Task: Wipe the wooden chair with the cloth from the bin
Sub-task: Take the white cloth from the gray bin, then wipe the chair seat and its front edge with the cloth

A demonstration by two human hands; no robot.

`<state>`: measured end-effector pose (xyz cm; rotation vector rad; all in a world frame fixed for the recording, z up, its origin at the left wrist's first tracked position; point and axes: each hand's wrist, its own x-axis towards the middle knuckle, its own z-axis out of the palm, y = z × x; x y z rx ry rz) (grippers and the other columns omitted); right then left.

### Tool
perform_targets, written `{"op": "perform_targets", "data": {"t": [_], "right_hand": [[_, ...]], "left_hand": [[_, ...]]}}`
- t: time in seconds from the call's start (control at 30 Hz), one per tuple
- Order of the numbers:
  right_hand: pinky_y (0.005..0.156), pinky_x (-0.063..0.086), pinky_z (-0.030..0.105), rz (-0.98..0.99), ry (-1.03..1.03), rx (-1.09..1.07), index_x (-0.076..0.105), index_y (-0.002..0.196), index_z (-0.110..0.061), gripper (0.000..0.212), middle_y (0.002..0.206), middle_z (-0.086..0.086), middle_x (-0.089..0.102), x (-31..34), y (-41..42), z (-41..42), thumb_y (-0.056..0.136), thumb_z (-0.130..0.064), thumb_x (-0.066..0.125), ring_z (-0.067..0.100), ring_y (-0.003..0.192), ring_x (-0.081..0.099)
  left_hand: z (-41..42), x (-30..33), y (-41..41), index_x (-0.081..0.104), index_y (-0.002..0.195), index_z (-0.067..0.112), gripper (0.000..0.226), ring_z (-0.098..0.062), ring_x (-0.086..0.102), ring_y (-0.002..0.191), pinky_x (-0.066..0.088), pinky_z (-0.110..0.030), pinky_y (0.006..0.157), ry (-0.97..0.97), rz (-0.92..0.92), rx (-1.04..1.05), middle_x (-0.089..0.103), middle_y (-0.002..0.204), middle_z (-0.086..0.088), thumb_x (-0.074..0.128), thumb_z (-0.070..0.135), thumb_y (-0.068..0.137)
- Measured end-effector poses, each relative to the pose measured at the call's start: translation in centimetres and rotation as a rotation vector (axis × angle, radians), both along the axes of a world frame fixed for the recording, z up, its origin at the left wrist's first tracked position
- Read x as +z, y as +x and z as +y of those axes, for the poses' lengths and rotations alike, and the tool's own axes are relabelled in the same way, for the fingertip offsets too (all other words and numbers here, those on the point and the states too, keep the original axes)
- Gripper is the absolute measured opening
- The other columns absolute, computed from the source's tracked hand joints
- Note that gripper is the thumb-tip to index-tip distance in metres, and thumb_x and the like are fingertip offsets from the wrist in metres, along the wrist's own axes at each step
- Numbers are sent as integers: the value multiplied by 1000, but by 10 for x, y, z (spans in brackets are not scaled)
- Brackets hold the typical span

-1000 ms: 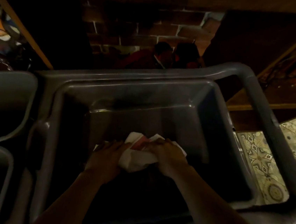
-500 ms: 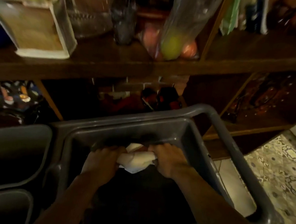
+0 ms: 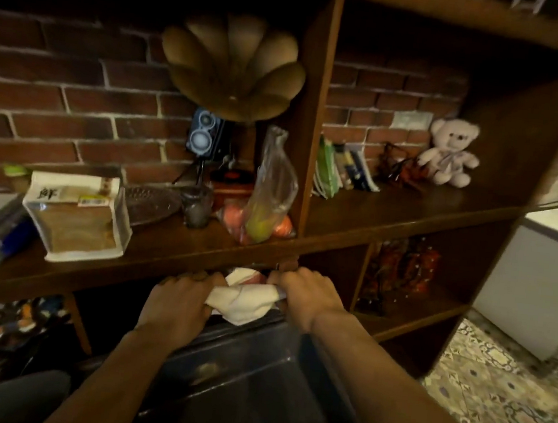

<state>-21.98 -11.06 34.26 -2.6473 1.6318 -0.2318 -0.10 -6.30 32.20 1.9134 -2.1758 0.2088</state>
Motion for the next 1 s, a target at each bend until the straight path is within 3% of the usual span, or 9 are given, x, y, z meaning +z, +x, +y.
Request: {"op": "perform_targets", "data": {"t": [0.2, 0.43, 0.63, 0.77, 0.9, 1.0], "right_hand": [[90, 48, 45, -14, -71, -127, 57, 122, -35, 31, 123, 7, 64, 38, -37, 12, 92, -31, 61, 36, 114, 61], [84, 50, 45, 18, -101, -344, 56, 124, -36, 35, 121, 4, 66, 51, -120, 39, 91, -28, 64, 34, 110, 63], [86, 53, 44, 19, -118, -548, 54, 131, -42, 41, 121, 3, 68, 45, -223, 87, 92, -33, 64, 32, 109, 65], [84, 53, 44, 33, -124, -705, 56, 130, -37, 41, 119, 4, 66, 40, -298, 129, 92, -30, 66, 32, 109, 65], [76, 50, 40, 48, -152, -841, 56, 130, -37, 38, 119, 4, 68, 34, -371, 179, 93, -32, 65, 32, 104, 66], [79, 52, 42, 43, -147, -917, 59, 128, -36, 37, 119, 5, 69, 33, -425, 219, 92, -31, 66, 33, 104, 67]], "left_hand": [[-14, 38, -32, 57, 123, 38, 38, -19, 64, 103, 48, -34, 78, -77, 31, -144, 67, 116, 9, 66, 29, 87], [-36, 50, -117, 56, 122, 40, 38, -20, 64, 108, 48, -35, 76, -103, 61, -355, 65, 120, 12, 68, 31, 87], [-37, 46, -233, 52, 124, 40, 39, -19, 62, 110, 45, -36, 80, -108, 53, -586, 63, 116, 11, 68, 30, 90], [-24, 42, -321, 51, 126, 39, 40, -18, 61, 112, 47, -37, 86, -102, 84, -754, 63, 118, 11, 69, 29, 91], [0, 39, -411, 53, 125, 40, 40, -18, 61, 111, 48, -39, 87, -95, 109, -886, 64, 118, 11, 70, 30, 90], [23, 35, -477, 56, 126, 40, 43, -19, 62, 108, 46, -37, 84, -105, 118, -976, 65, 118, 12, 72, 29, 88]]}}
